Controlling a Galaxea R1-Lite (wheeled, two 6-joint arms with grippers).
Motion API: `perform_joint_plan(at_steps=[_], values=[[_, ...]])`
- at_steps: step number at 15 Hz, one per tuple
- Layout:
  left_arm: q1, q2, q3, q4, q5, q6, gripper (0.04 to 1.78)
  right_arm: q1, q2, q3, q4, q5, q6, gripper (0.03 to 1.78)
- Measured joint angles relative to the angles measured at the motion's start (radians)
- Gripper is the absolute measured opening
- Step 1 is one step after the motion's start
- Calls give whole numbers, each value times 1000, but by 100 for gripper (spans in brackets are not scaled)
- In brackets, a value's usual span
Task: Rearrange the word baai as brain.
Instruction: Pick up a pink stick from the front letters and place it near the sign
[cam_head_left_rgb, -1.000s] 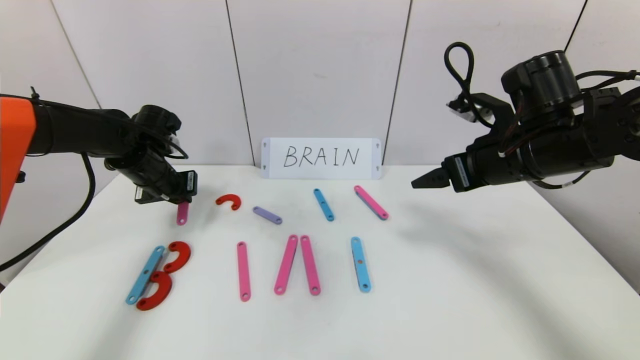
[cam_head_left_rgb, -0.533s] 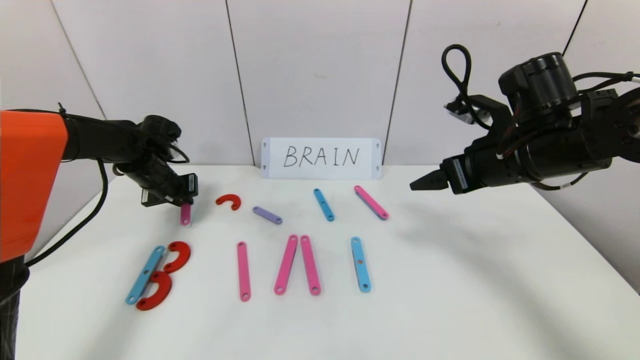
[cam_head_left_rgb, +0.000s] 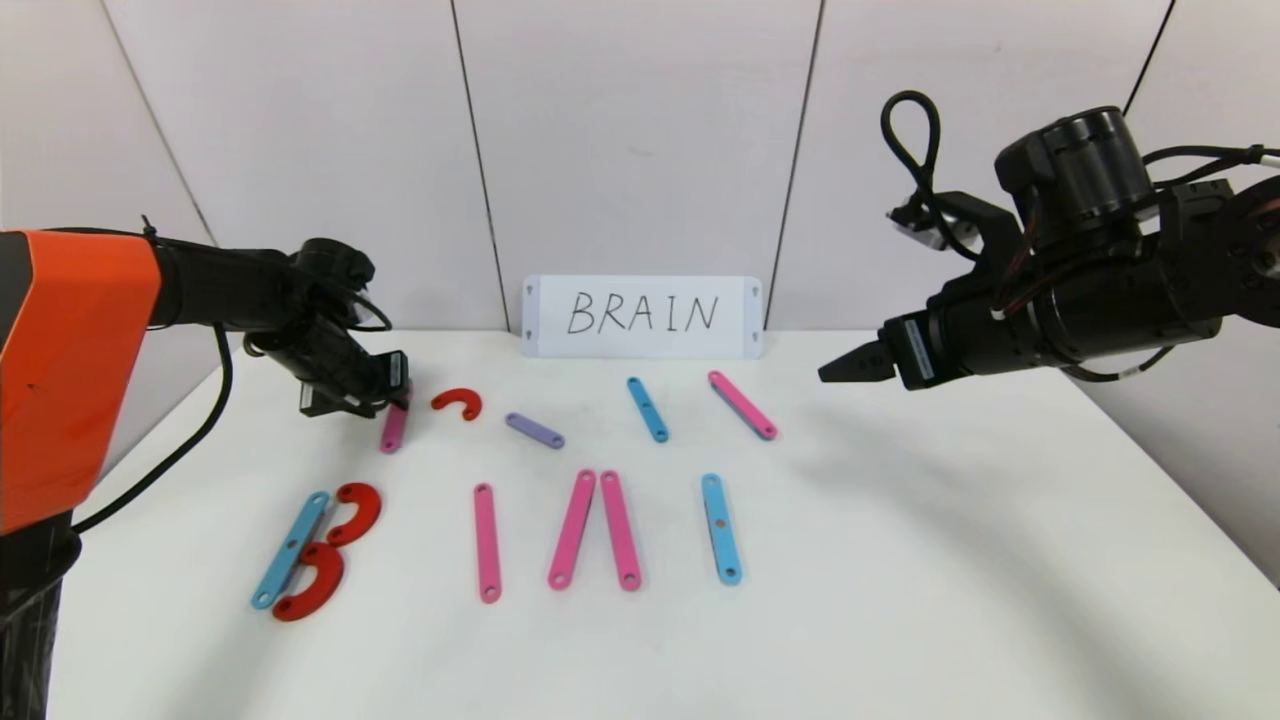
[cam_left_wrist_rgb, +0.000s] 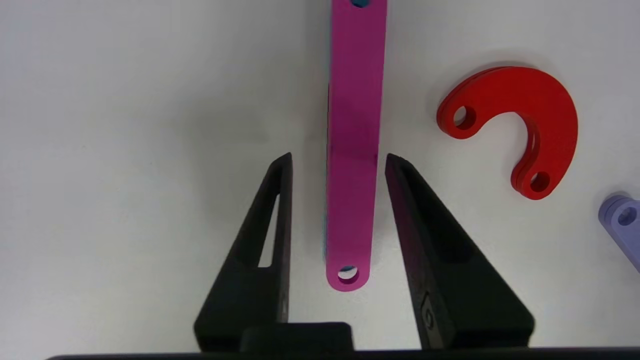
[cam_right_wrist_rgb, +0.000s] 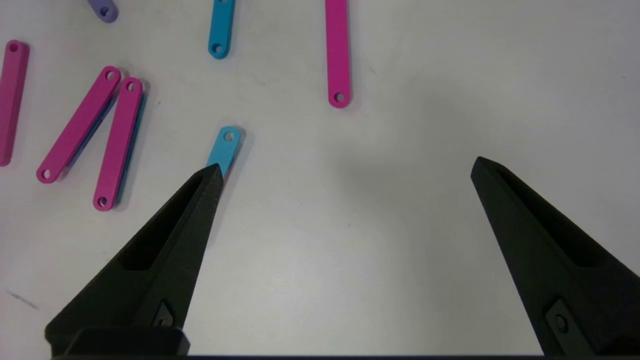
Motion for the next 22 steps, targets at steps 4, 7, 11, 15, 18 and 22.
perform_joint_plan(at_steps=[4,7,11,15,18,22], values=[[-2,-4,-4,6,-1,2,139,0,0,0,0,0,0,174],[-31,-52,50,17,19,10,168,0,-1,0,0,0,0,174],[-139,-143,144,42,68,6,175,-2,-7,-1,-1,0,1,174],[-268,-230,256,78,112,-22,175,-20,-9,-9,-2,0,0,174],[-347,-268,340,83,161,-97,175,-31,-10,-13,-4,0,0,174],[-401,-286,413,82,169,-113,175,-41,-13,-15,-4,0,0,174]])
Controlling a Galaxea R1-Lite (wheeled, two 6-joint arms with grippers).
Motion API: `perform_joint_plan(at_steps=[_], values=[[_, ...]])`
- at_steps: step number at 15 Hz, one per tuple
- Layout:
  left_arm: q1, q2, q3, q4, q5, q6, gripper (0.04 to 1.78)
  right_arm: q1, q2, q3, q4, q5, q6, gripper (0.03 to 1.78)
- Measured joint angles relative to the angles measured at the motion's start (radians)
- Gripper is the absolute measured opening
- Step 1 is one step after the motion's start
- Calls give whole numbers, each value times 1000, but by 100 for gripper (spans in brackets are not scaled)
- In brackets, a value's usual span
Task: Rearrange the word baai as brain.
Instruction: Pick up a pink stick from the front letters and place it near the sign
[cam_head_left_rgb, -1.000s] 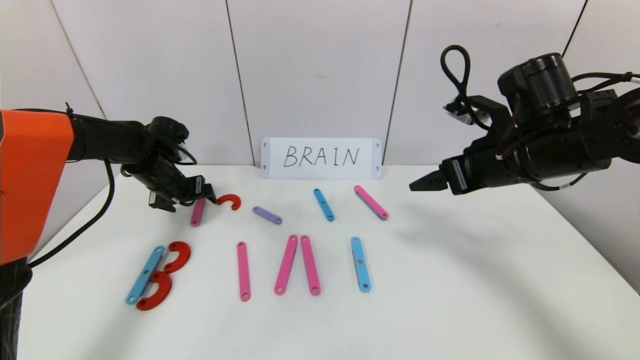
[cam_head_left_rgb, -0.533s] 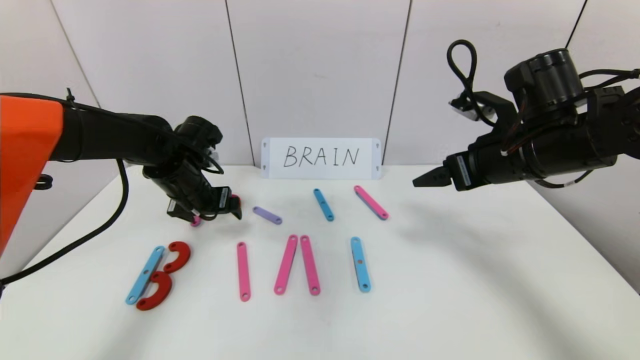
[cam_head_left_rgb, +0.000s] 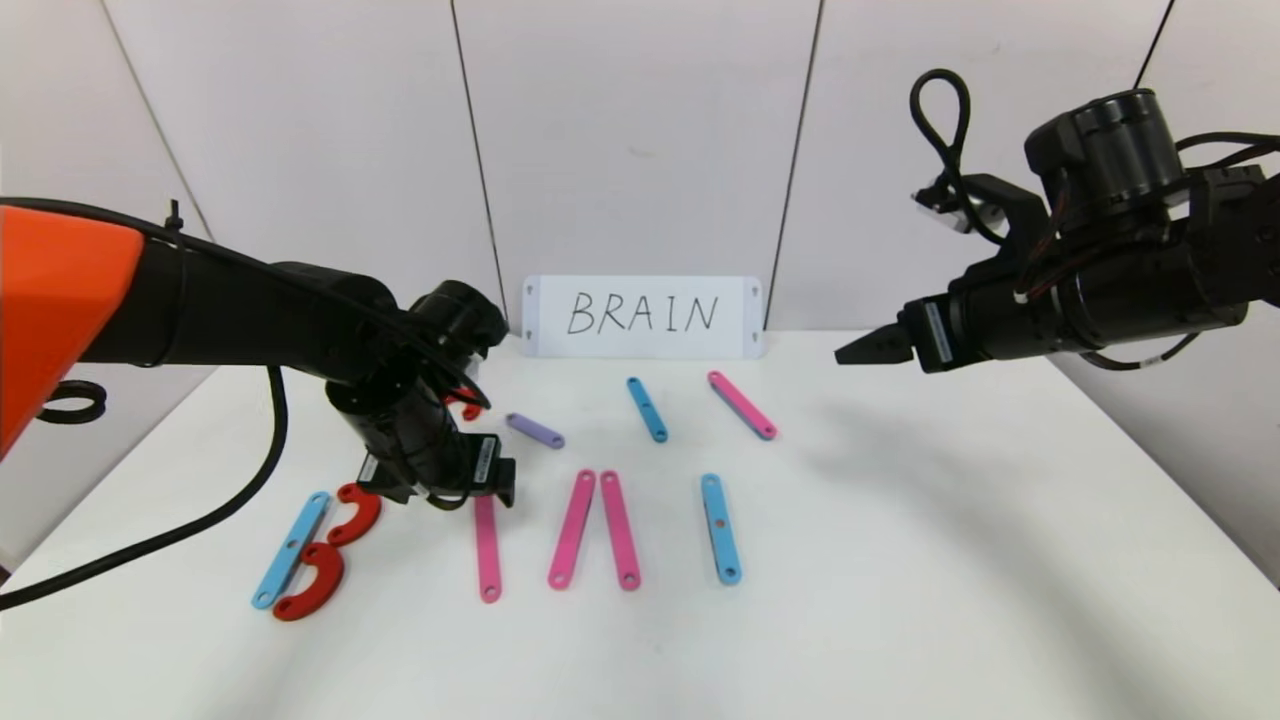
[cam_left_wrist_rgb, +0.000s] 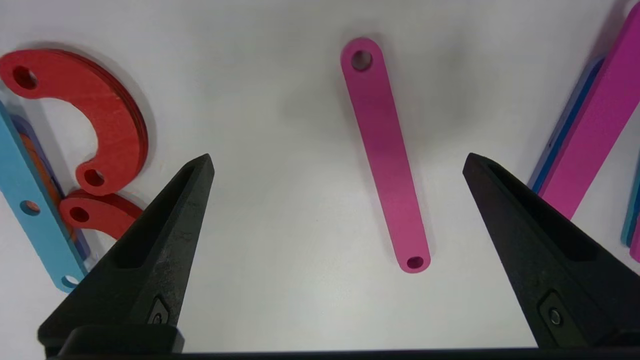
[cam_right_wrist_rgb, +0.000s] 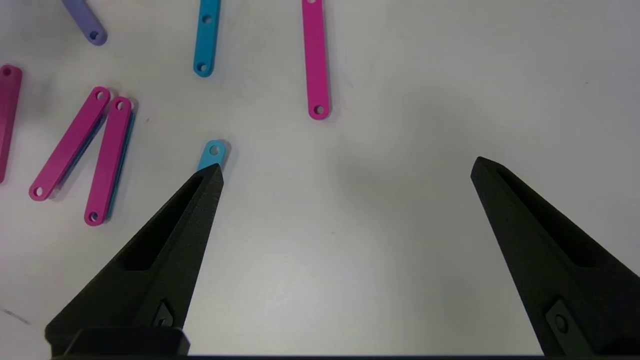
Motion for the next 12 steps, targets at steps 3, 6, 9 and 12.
perform_joint_plan(at_steps=[3,6,9,12], values=[[-11,10,15,-1,9,-22,175,-1,-1,-2,1,0,0,174],[-25,19,23,-7,9,-25,172,-2,-1,-3,1,0,-1,174],[-29,40,23,-13,9,-25,148,-1,-2,-3,1,0,-1,174],[-29,60,21,-14,7,-25,101,-1,-4,-2,2,0,-1,174]])
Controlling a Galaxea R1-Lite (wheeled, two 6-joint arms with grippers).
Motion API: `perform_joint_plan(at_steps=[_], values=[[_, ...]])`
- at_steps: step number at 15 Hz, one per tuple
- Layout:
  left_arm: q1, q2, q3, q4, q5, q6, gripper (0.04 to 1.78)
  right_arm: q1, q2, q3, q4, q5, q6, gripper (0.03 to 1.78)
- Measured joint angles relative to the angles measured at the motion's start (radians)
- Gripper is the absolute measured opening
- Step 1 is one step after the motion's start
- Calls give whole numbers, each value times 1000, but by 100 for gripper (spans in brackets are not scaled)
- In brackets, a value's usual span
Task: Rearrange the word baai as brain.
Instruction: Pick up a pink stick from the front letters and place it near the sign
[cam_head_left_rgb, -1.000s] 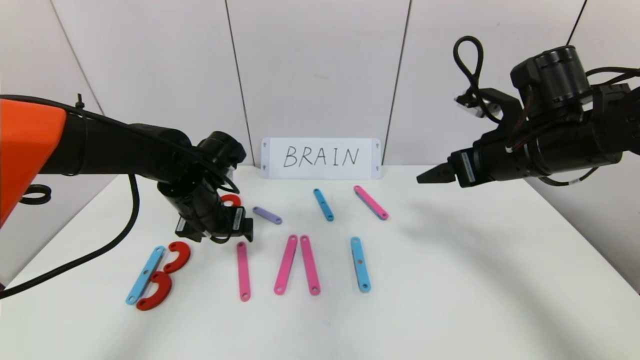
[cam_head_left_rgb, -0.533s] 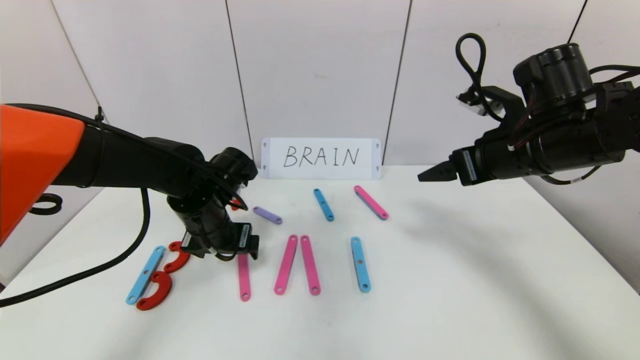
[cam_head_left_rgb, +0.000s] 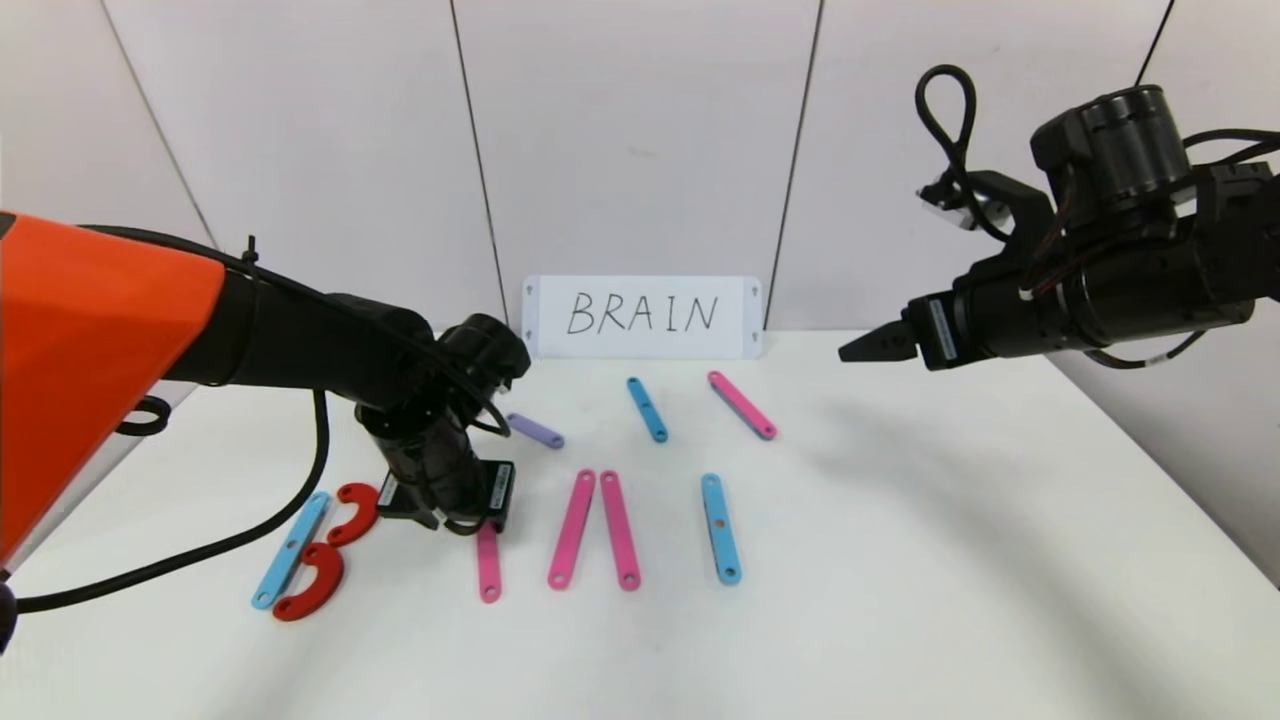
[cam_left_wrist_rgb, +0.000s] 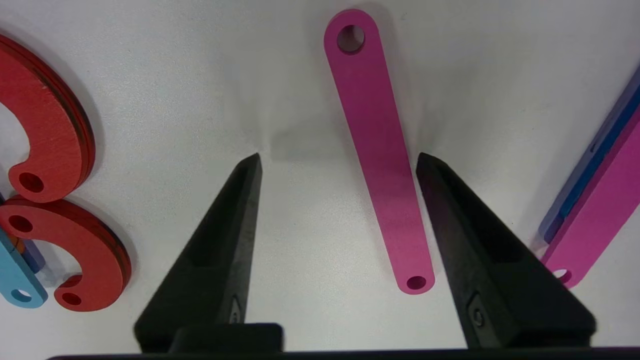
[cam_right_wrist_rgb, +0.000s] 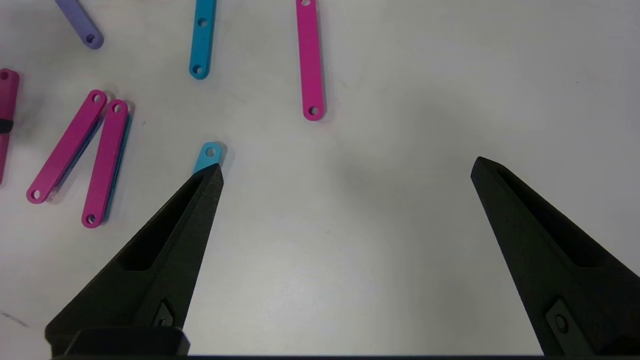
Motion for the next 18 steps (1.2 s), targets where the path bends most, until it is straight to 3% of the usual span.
perform_joint_plan(at_steps=[3,5,13,18], values=[[0,15,-4,-3,-1,1,48,4,-3,2,0,0,0,174],[0,23,-6,-4,-5,0,29,12,-4,5,1,0,0,174],[1,-11,-21,-23,-13,10,28,9,-7,4,0,0,0,174],[4,-26,-161,-59,-24,19,28,1,-13,2,0,0,0,174]])
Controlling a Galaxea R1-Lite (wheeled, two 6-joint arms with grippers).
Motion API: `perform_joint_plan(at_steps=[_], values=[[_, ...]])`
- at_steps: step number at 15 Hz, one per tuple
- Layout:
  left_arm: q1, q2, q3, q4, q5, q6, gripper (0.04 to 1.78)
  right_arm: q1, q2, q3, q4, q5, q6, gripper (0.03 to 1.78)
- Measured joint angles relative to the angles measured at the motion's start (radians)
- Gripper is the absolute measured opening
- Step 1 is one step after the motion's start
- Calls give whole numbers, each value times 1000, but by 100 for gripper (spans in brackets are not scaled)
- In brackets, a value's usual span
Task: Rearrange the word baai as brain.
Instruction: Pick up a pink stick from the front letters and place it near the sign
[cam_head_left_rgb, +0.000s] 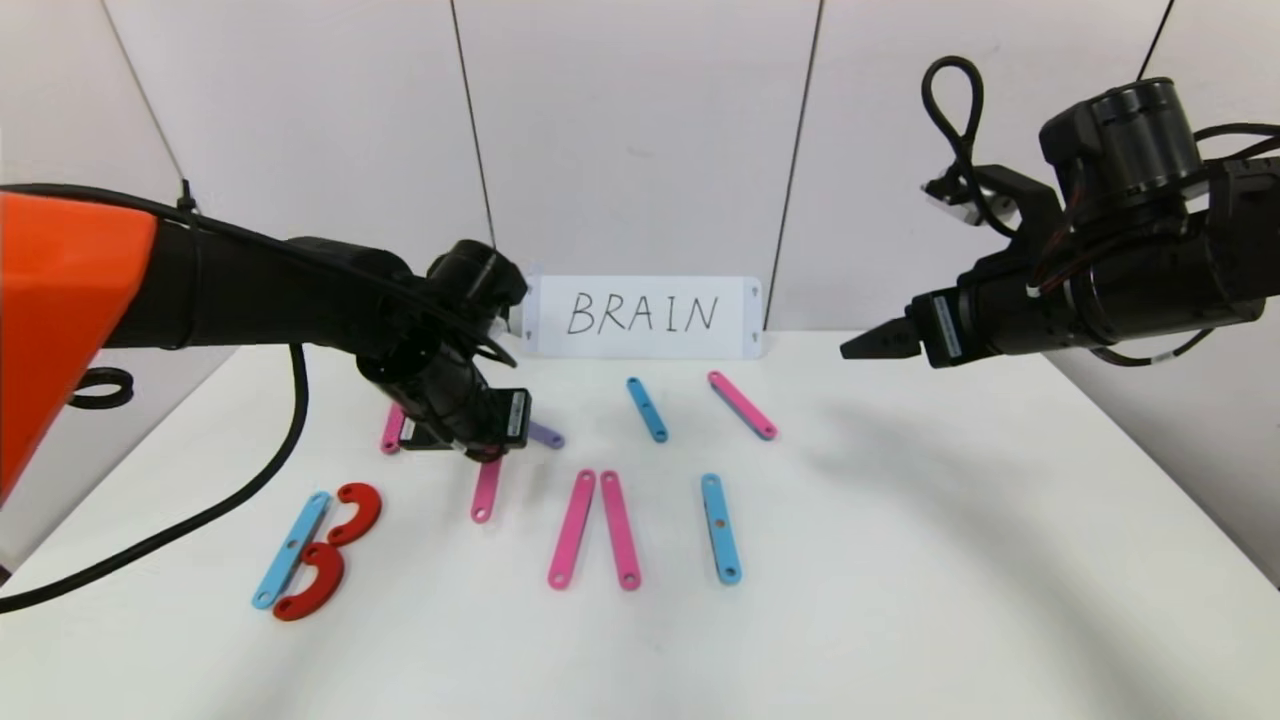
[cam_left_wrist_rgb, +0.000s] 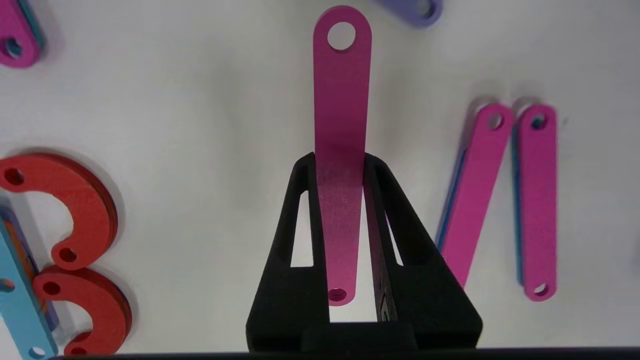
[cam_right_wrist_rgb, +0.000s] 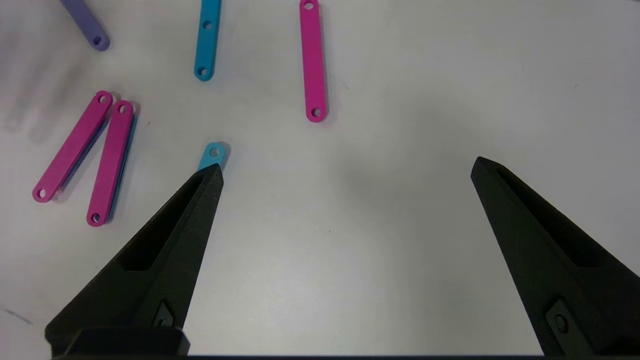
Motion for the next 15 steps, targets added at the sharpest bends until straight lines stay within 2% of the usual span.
perform_joint_plan(at_steps=[8,15], values=[[-8,190,-344,-9,-7,-22,28,-8,-8,-2,-3,-2,-1,174],[-44,297,-384,-246,0,-59,28,-11,-8,-2,-7,-1,-1,174]])
